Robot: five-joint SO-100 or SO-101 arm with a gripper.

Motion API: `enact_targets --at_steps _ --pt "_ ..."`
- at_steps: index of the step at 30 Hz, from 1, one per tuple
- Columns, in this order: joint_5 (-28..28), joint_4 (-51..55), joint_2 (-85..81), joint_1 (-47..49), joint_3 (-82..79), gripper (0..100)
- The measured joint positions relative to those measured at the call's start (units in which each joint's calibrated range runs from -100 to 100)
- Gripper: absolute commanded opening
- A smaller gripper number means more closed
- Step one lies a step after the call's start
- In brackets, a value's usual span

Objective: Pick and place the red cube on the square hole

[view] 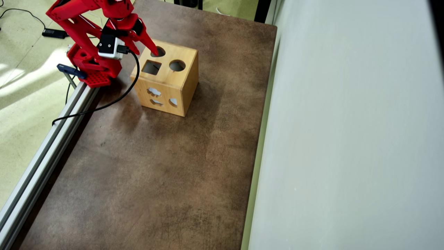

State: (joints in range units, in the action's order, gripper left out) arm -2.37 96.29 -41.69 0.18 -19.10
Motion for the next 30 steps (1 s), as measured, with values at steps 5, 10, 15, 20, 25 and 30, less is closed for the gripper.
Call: enact_targets --at_steps 5,10,15,20,25,30 --pt "0.0 0.0 -3.3 0.0 0.0 26" --pt "0.0 0.0 -7.4 0.0 0.0 26" --pt "0.0 0.0 -11.6 0.0 0.0 26" --pt "0.0 0.2 -14.0 0.0 0.0 26" --pt "0.0 0.3 -14.7 0.0 0.0 26" --pt "0.0 0.7 -14.7 0.0 0.0 26"
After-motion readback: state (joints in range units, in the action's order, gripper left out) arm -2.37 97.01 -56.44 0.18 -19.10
